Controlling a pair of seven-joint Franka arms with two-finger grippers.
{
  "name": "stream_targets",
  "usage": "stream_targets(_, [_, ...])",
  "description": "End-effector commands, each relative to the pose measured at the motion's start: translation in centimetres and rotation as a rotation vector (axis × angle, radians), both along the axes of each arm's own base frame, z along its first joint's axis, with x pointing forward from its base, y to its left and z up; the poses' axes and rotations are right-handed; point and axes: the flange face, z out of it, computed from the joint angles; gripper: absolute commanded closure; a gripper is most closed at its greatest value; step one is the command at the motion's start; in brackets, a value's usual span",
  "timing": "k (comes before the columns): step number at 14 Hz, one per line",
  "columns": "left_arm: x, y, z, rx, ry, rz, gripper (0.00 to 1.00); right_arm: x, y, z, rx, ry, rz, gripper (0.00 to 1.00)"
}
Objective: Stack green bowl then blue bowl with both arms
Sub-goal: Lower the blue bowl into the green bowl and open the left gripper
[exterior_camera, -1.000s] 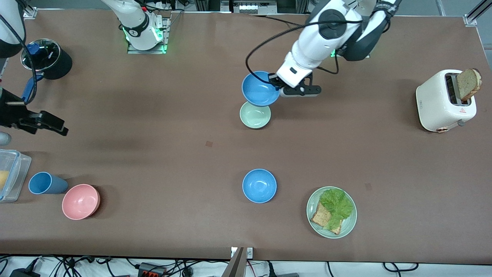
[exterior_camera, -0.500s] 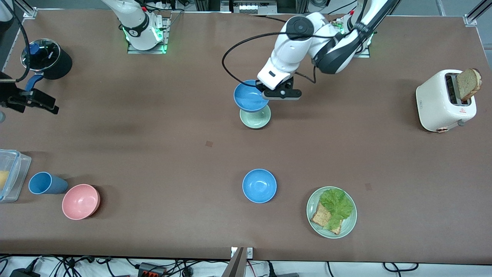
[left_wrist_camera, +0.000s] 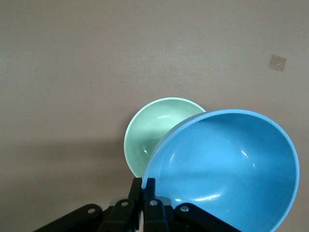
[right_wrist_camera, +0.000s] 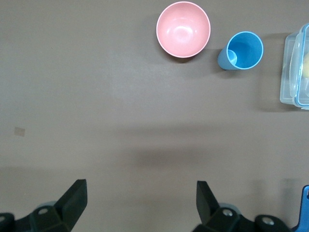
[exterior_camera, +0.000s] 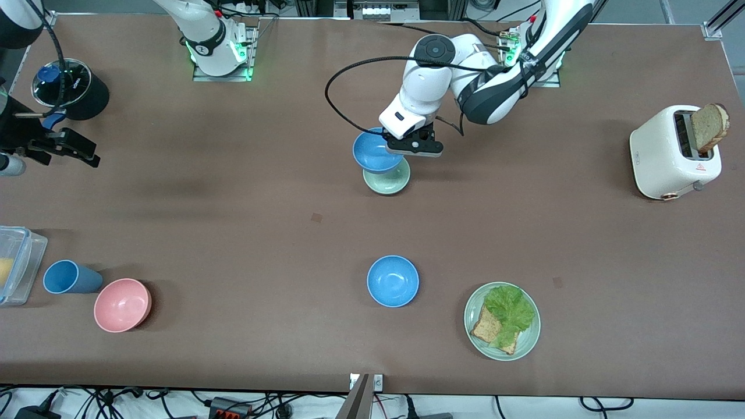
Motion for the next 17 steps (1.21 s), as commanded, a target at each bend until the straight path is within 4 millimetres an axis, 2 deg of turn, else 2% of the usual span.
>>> stream_targets(1, [0.8, 0.5, 0.1, 0.037, -0.001, 0.095, 1.0, -1.2, -0.1, 0.6, -0.013, -0.015, 0.006, 0.0])
stream_targets(9, [1.4, 1.1, -2.8, 0.052, 0.052, 0.099, 1.0, -0.8, 0.2, 0.7, -0.002, -0.016, 0.007, 0.0])
stream_targets(15, [1.5, 0.9, -4.9, 0.07, 0.038, 0.066, 1.0, -0.8, 0.3, 0.7, -0.004, -0.012, 0.015, 0.0])
stream_targets(17, [1.1, 0.1, -5.6, 0.08, 0.02, 0.066, 1.0, -1.0, 0.3, 1.1, -0.004, -0.002, 0.02, 0.0])
